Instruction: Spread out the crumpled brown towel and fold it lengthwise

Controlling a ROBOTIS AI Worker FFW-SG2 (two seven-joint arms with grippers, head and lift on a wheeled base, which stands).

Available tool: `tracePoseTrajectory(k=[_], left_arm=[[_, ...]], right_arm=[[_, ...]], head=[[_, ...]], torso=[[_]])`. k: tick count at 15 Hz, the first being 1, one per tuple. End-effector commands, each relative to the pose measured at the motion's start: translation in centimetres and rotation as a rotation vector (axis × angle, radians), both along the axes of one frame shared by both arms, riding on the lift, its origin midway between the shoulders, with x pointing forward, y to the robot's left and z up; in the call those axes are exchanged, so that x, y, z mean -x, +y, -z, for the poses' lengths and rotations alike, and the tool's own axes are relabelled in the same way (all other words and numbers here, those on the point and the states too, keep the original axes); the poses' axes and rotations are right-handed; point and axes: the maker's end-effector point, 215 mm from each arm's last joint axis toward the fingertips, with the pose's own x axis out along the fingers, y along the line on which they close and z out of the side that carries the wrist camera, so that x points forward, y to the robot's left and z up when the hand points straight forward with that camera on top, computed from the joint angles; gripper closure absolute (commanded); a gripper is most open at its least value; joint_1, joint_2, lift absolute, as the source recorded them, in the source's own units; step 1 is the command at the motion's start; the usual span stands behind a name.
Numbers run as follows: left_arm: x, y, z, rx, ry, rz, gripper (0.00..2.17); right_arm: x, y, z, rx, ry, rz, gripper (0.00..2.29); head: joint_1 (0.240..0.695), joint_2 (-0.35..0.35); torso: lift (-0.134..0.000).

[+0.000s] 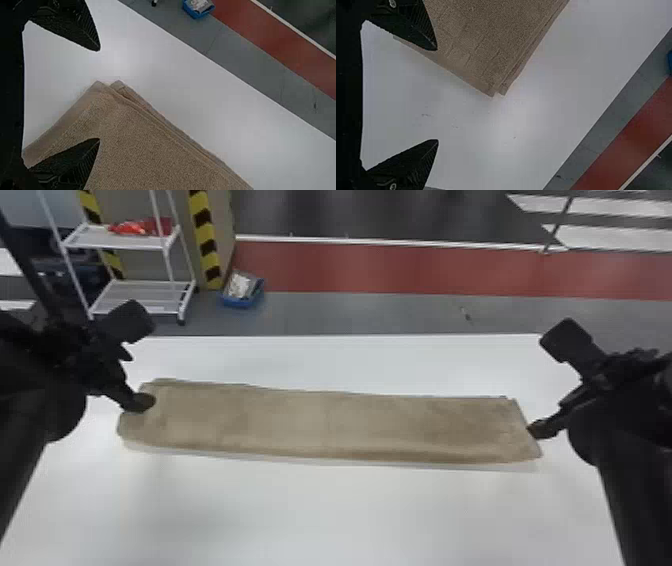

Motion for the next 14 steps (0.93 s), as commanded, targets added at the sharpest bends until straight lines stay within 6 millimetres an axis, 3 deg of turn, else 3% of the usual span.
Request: tracePoseTrajectory(k=[1,7,14], left_arm=[[1.3,0.2,1.0,0.006,0.019,-0.001,0.08],[3.3,4.4,2.5,-0.035,0.051,-0.039,0.08],[3.8,5.8,2.3,-0.023,0.050,-0.062,0.08]], right_arm=[[0.0,0.1,0.1,-0.003,0.000,0.002,0.06],[0.2,0.3,0.4,-0.009,0.004,0.000,0.06],[0.7,0.1,0.9,-0.020,0.005,0.009,0.07]], head=[[0.695,-0.065],[0.695,-0.046],[0.695,-0.012]], torso=[[-0.125],[-0.125],[-0.125]])
